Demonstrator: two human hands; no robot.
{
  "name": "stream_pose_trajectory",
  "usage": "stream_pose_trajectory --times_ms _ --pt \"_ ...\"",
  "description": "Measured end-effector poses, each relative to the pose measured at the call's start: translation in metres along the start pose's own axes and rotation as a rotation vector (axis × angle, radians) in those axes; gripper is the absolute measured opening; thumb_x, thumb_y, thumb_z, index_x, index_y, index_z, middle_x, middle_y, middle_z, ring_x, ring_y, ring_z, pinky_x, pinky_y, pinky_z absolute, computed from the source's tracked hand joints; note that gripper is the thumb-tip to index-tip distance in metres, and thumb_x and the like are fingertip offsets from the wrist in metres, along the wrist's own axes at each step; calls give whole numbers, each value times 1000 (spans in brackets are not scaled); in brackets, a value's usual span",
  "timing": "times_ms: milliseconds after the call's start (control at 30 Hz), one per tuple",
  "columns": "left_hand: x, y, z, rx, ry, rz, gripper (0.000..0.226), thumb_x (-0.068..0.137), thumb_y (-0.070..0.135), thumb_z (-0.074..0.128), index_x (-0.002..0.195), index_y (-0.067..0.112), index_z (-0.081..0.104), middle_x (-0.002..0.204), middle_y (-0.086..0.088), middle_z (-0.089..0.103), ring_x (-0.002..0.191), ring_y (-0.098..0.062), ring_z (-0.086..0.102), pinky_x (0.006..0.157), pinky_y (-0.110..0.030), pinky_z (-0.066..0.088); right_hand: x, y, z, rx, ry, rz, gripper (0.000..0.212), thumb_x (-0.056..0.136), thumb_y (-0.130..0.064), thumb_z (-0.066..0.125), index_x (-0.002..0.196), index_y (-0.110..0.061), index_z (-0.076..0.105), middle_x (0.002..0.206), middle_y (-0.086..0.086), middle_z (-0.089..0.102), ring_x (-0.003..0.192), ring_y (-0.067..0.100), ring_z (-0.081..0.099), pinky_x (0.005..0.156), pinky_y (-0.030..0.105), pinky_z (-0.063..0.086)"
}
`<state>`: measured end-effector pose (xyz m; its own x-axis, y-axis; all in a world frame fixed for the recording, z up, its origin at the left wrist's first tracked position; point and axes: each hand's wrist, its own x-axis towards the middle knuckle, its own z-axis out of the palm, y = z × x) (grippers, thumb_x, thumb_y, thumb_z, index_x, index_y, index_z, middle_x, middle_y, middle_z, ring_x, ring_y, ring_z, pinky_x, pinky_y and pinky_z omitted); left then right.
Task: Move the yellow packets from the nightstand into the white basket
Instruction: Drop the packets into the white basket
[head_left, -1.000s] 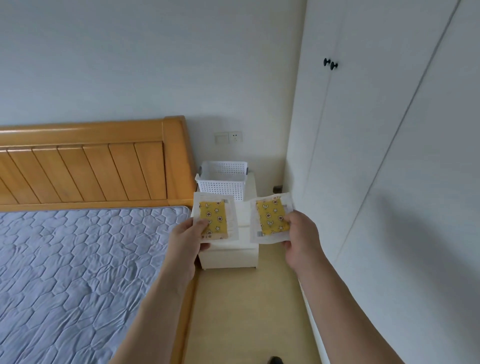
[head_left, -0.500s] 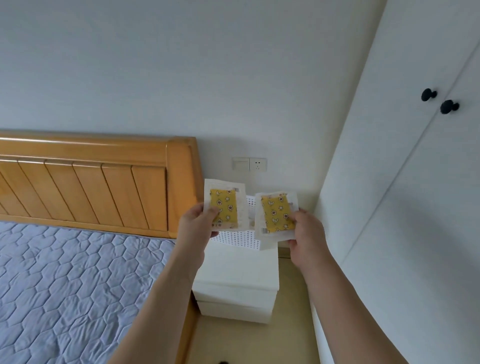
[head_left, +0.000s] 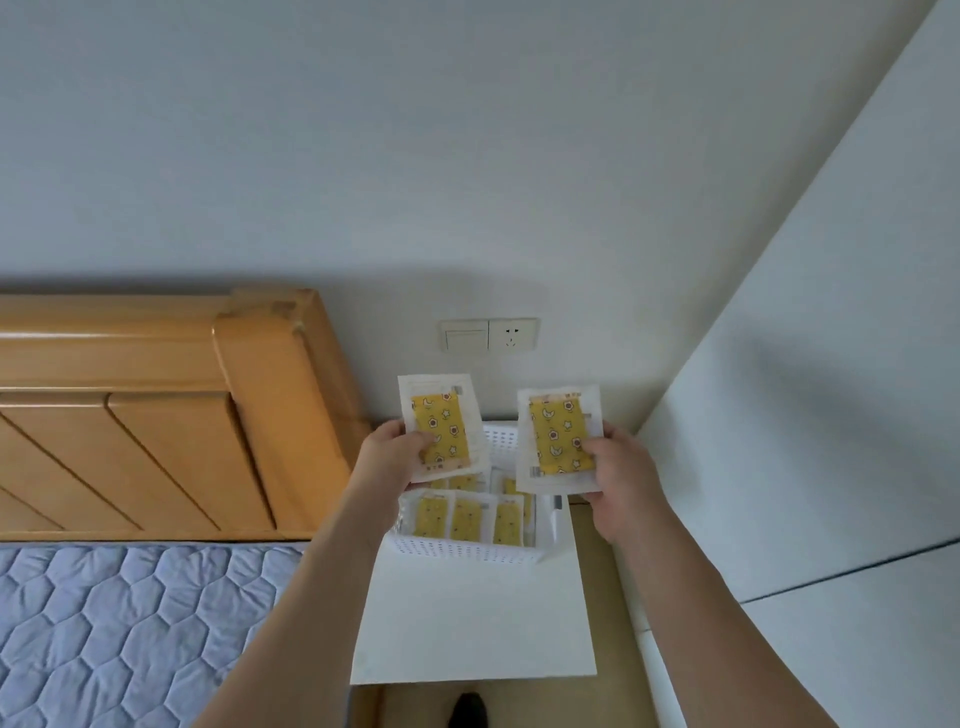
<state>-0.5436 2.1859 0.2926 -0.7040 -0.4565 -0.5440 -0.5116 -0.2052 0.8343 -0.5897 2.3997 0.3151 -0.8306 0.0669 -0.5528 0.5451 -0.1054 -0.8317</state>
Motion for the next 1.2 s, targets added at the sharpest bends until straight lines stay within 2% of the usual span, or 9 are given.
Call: stream_pose_trajectory --times_ms 200,267,433,533,633,767,867,933,1200 --pt "99 -49 11 190 -2 -169 11 88 6 60 95 11 66 98 -10 72 89 -28 69 79 -42 58 89 49 25 -131 47 147 34 92 7 43 90 -21 62 92 4 70 89 26 68 87 46 54" --pt "124 -65 14 277 6 -186 13 87 8 59 98 11 65 98 -10 71 91 -28 68 82 -43 57 115 67 30 -217 53 164 32 89 9 44 97 -17 61 97 4 69 86 21 66 73 37 56" --pt "171 -101 21 554 -2 -178 8 84 10 55 84 18 56 85 -2 64 77 -18 62 62 -31 51 159 98 35 -378 1 154 45 82 13 41 117 -14 51 103 5 63 89 18 63 63 28 51" --pt "188 -124 36 633 -124 -205 19 86 5 54 75 20 51 77 -1 60 68 -15 57 51 -25 44 175 103 32 -420 46 135 46 81 11 41 111 -22 49 100 3 62 86 18 62 74 38 57" --pt "203 -146 57 654 -240 -284 10 81 5 59 82 14 59 86 -8 66 74 -20 63 60 -31 53 181 102 25 -486 71 111 46 78 8 41 107 -25 54 97 2 65 89 22 66 79 47 58" --pt "213 -170 90 616 -314 -385 32 85 -3 58 68 15 39 68 -3 42 59 -17 44 52 -25 41 181 97 16 -503 124 94 40 78 5 40 92 -28 56 92 4 67 86 26 68 78 51 58" --pt "216 -189 105 599 -356 -438 11 83 2 66 86 10 60 91 -12 64 80 -24 64 67 -32 57 183 95 10 -465 138 118 38 81 7 40 93 -26 55 94 5 67 83 21 68 72 42 59" --pt "220 -202 113 559 -363 -488 28 81 2 69 107 11 67 105 -12 67 92 -27 66 72 -36 60 183 93 6 -436 147 129 39 83 10 38 93 -24 54 93 5 66 79 17 67 60 31 56" --pt "231 -228 133 834 -276 -360 8 84 6 61 87 5 68 78 -12 71 68 -26 72 63 -36 61 187 98 -8 -393 131 157 42 84 12 35 91 -25 52 92 3 64 73 12 65 46 20 49"
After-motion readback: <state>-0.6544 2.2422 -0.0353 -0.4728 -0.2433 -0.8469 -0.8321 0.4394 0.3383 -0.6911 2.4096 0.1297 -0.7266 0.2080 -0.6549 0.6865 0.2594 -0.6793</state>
